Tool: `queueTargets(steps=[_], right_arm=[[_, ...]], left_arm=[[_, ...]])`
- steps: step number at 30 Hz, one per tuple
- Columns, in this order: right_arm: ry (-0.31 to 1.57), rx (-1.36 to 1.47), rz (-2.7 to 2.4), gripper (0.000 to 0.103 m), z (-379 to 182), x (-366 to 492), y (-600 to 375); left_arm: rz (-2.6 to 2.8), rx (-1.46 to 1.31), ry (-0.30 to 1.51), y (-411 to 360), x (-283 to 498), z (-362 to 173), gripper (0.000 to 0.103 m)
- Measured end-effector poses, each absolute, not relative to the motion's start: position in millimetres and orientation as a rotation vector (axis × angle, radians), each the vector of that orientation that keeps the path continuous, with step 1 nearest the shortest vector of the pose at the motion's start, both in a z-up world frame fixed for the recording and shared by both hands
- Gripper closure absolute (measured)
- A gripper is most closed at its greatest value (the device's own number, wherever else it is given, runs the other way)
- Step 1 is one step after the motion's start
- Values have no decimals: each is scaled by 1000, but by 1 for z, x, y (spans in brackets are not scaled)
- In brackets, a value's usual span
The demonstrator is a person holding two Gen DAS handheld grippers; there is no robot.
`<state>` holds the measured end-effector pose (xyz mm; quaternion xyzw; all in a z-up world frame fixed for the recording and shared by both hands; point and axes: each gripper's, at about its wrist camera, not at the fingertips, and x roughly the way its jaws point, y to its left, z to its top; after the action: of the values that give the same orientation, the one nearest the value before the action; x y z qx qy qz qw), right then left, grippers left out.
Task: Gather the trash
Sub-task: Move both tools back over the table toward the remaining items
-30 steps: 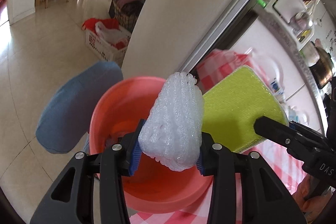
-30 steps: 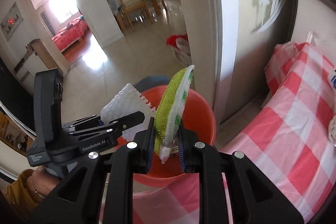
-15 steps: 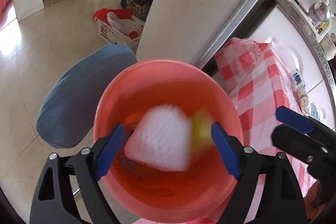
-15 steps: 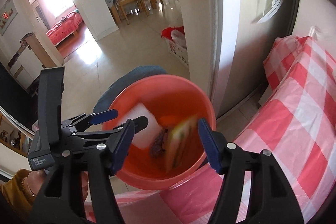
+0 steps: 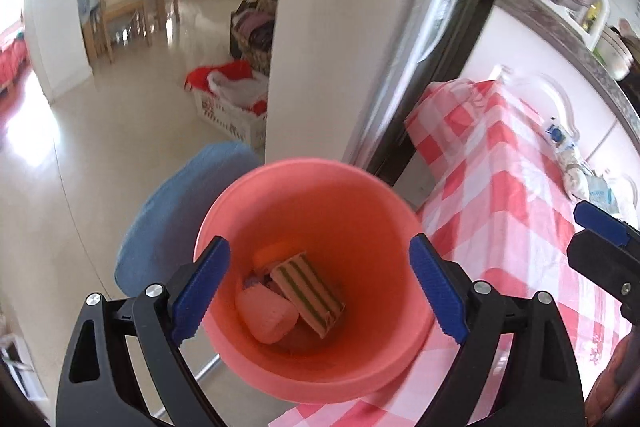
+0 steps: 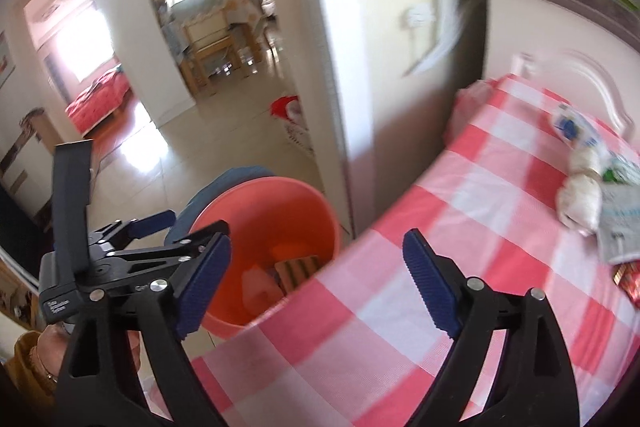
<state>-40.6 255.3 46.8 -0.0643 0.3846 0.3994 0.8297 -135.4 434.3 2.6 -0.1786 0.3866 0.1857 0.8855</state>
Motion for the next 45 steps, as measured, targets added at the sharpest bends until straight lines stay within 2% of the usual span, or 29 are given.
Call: queueTargets(steps=[5,19,31,37,45], right_arm=[[803,-102,769,12,55,-42,219],[744,-41,601,10,73,-62,121],[689,50,430,9,87,-70,12],[683,166,349,9,90,-41,-60],[672,307,337,9,102,46,-119]], left_arm=[[383,-280,785,407,-130,24,9],[297,-155,721,341,-123,64,8],[116,-215,691,305,-108,91,8],[-45,-346,695,286,-65,100,8],[-87,-477,756,254,46,83,9]])
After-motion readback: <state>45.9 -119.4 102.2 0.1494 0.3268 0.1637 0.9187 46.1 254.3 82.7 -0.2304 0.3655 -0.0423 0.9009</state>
